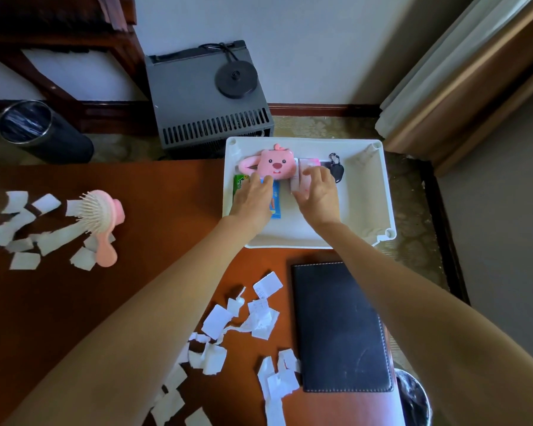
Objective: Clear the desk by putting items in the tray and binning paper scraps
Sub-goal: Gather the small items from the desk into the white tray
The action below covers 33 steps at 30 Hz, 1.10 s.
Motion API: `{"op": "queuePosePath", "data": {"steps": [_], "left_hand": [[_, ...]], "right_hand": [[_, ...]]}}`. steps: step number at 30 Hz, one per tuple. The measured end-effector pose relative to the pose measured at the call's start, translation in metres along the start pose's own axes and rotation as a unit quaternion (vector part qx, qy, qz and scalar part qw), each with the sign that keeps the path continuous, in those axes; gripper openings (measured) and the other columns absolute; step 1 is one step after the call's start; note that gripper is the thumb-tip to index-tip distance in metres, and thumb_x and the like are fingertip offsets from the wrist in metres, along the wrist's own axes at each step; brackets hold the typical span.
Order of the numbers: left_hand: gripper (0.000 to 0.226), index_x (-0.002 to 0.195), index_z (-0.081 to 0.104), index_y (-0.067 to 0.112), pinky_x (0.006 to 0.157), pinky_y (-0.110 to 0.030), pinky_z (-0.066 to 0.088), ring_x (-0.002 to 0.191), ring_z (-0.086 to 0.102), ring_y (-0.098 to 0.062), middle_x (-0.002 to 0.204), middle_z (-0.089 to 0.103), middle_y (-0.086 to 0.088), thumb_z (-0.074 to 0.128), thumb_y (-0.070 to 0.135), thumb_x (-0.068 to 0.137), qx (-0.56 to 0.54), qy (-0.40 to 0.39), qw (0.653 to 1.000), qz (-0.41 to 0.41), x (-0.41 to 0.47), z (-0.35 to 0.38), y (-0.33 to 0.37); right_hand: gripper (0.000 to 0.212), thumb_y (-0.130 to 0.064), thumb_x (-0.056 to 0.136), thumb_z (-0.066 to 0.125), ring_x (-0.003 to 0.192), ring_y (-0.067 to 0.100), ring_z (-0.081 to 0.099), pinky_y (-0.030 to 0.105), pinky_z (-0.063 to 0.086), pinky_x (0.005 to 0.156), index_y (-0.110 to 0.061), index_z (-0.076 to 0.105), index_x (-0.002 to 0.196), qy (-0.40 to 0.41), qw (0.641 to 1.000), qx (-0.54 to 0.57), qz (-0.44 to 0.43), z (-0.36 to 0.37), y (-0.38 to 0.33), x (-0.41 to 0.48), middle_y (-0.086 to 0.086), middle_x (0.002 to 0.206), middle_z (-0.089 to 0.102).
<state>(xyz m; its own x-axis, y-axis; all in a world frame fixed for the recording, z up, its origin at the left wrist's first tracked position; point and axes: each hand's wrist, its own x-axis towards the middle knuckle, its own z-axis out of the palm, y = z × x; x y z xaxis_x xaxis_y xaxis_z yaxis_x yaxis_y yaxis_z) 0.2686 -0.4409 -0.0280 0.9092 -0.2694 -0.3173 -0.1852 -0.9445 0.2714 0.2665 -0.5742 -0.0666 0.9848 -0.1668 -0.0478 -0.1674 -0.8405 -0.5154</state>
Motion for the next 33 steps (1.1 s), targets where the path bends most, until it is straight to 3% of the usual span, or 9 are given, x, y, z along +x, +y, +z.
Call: {"op": "queuePosePath", "data": {"steps": [3,6,8,13,15,17,20,28,33], "left_hand": [[0.033,0.124,0.044,0.003,0.088,-0.038,0.044,0.111,0.049,-0.031,0.124,0.045,-0.017,0.052,0.003,0.091,-0.019,0.027,0.999,0.011,-0.016,-0.016,0.003],[0.034,0.128,0.044,0.006,0.09,-0.038,0.046,0.112,0.053,-0.03,0.129,0.047,-0.015,0.045,0.005,0.095,-0.049,0.056,0.997,0.004,-0.044,-0.032,0.004],[0.03,0.126,0.046,0.005,0.091,-0.038,0.046,0.113,0.053,-0.029,0.128,0.049,-0.015,0.042,0.007,0.096,-0.07,0.067,0.995,-0.014,-0.07,-0.04,0.001],[0.025,0.119,0.052,0.004,0.085,-0.035,0.045,0.108,0.053,-0.031,0.12,0.053,-0.015,0.041,0.009,0.097,-0.124,0.079,0.988,-0.05,-0.155,-0.033,-0.022],[0.023,0.116,0.054,0.004,0.087,-0.036,0.045,0.107,0.054,-0.031,0.118,0.055,-0.015,0.043,0.009,0.096,-0.138,0.077,0.985,-0.07,-0.189,-0.021,-0.036],[0.023,0.114,0.055,0.003,0.087,-0.037,0.045,0.107,0.054,-0.031,0.114,0.059,-0.016,0.044,0.008,0.094,-0.136,0.059,0.985,-0.086,-0.22,-0.004,-0.05],[0.022,0.112,0.056,0.002,0.079,-0.034,0.044,0.104,0.057,-0.03,0.111,0.062,-0.016,0.043,0.007,0.095,-0.128,0.017,0.986,-0.11,-0.264,0.025,-0.064],[0.032,0.125,0.051,0.005,0.093,-0.037,0.042,0.116,0.049,-0.033,0.125,0.051,-0.017,0.042,0.007,0.094,-0.121,0.007,0.959,-0.257,-0.356,0.09,-0.109],[0.04,0.126,0.051,0.01,0.1,-0.033,0.036,0.119,0.043,-0.03,0.127,0.052,-0.012,0.056,0.019,0.088,-0.094,-0.019,0.962,-0.255,-0.359,0.101,-0.124]], "right_hand": [[0.032,-0.003,0.079,0.06,0.11,0.041,0.05,0.043,0.038,0.099,0.005,0.056,0.11,0.034,0.999,-0.018,-0.028,-0.01,-0.011,-0.017,0.024,0.113,0.055],[0.032,0.009,0.067,0.057,0.092,0.045,0.057,0.048,0.046,0.085,0.008,0.06,0.099,0.08,0.995,-0.014,-0.064,-0.017,-0.031,-0.045,0.027,0.097,0.061],[0.034,0.011,0.065,0.055,0.087,0.044,0.059,0.049,0.047,0.085,0.007,0.061,0.099,0.088,0.992,-0.029,-0.08,-0.021,-0.048,-0.069,0.026,0.092,0.063],[0.034,0.009,0.08,0.052,0.094,0.039,0.059,0.047,0.049,0.087,0.003,0.055,0.114,0.067,0.994,0.022,-0.085,-0.02,-0.084,-0.154,0.024,0.109,0.06],[0.037,0.003,0.088,0.047,0.099,0.033,0.059,0.042,0.05,0.087,-0.002,0.046,0.125,0.016,0.996,0.085,-0.015,-0.017,-0.095,-0.192,0.019,0.12,0.057],[0.037,-0.002,0.09,0.045,0.099,0.033,0.06,0.041,0.049,0.084,-0.005,0.042,0.126,-0.05,0.987,0.138,0.072,-0.006,-0.101,-0.228,0.018,0.115,0.06],[0.031,-0.004,0.09,0.046,0.1,0.033,0.063,0.038,0.051,0.078,-0.005,0.047,0.121,-0.173,0.975,0.085,0.112,0.018,-0.103,-0.278,0.016,0.11,0.064],[0.028,-0.003,0.088,0.046,0.1,0.036,0.06,0.036,0.05,0.081,-0.003,0.053,0.116,-0.297,0.955,0.005,0.027,0.064,-0.123,-0.372,0.018,0.115,0.062],[0.038,-0.001,0.091,0.045,0.112,0.033,0.055,0.038,0.048,0.087,-0.004,0.041,0.129,-0.343,0.936,-0.068,-0.039,0.075,-0.129,-0.376,0.016,0.128,0.05]]}}
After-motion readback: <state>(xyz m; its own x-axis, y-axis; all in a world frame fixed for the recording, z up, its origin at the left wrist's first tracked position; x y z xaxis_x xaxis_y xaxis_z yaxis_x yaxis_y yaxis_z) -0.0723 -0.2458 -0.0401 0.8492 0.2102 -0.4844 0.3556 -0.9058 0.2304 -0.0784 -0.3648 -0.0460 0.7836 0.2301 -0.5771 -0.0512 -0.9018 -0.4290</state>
